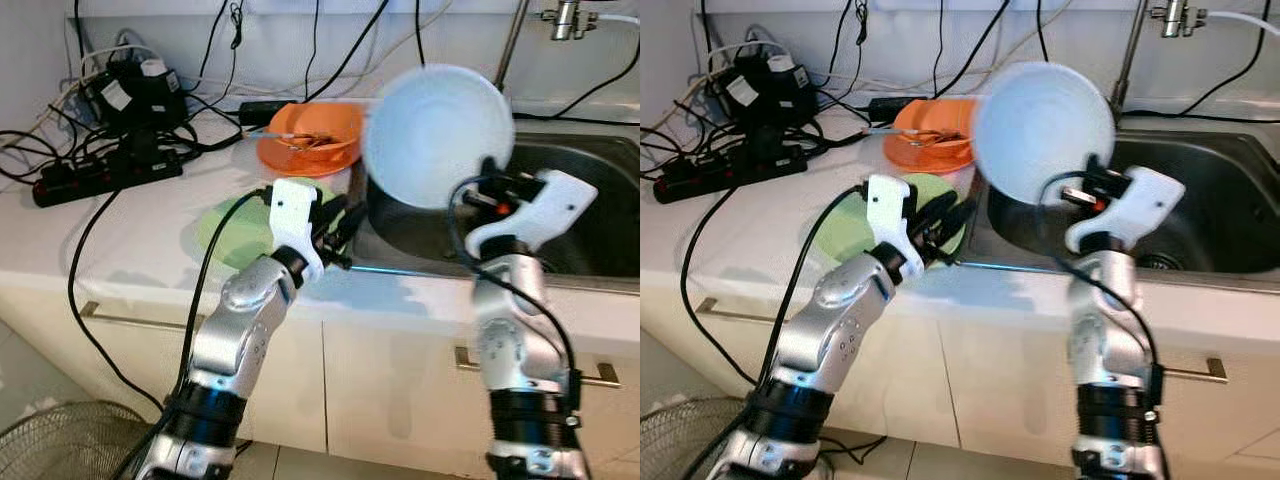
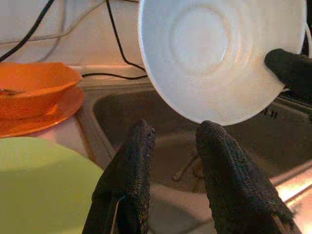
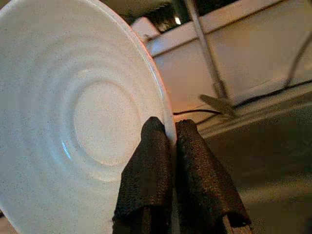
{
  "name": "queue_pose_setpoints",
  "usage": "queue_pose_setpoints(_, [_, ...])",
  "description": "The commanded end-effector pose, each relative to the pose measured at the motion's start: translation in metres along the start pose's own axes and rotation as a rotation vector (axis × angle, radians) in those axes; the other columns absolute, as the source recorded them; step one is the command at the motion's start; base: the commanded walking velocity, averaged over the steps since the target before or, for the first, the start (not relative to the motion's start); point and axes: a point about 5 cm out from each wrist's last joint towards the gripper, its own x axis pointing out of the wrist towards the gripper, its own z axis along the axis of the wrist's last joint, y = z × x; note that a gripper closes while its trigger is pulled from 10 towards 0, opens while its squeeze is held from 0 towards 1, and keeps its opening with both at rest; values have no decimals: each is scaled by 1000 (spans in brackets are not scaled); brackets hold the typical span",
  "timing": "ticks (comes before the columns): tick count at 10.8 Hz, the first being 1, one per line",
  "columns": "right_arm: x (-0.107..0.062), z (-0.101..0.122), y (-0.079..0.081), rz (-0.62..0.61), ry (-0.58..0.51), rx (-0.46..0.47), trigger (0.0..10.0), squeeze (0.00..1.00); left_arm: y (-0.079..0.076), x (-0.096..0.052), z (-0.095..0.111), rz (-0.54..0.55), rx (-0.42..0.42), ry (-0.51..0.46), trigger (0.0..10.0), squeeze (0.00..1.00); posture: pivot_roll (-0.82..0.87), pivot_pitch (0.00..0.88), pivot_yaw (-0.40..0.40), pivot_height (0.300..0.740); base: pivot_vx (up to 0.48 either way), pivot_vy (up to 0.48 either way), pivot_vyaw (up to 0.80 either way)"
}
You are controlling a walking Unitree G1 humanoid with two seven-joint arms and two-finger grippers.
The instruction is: Kitchen organization
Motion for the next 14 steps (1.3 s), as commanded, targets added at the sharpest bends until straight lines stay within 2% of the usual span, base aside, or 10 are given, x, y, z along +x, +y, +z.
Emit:
queue_pose_setpoints(1, [9, 13, 2, -5, -70, -13, 0, 0, -2, -3, 0, -24, 23, 9, 10000, 0, 26, 0, 88, 740, 0, 0, 0])
queue_pose_setpoints(6, [18, -5, -25, -46, -21, -186, 0, 0, -5, -16, -20, -99, 52, 112, 10000, 0, 30, 0, 90, 740, 0, 0, 0])
queue_pose_setpoints(7, [19, -15, -31, -59, 15, -213, 2118, 0, -6, -18, -22, -108, 51, 123, 10000, 0, 31, 0, 91, 740, 0, 0, 0])
queue_pose_setpoints(8, [18, -23, -38, -71, 46, -256, 9059, 0, -7, -21, -24, -115, 50, 132, 10000, 0, 32, 0, 92, 740, 0, 0, 0])
queue_pose_setpoints(9, [18, -28, -43, -81, 68, -279, 10000, 0, -8, -23, -26, -122, 48, 143, 10000, 0, 35, 0, 90, 740, 0, 0, 0])
queue_pose_setpoints(14, [22, -37, -51, -67, 97, -391, 10000, 0, -14, -32, -37, -214, 50, 226, 10000, 0, 41, 0, 88, 740, 0, 0, 0])
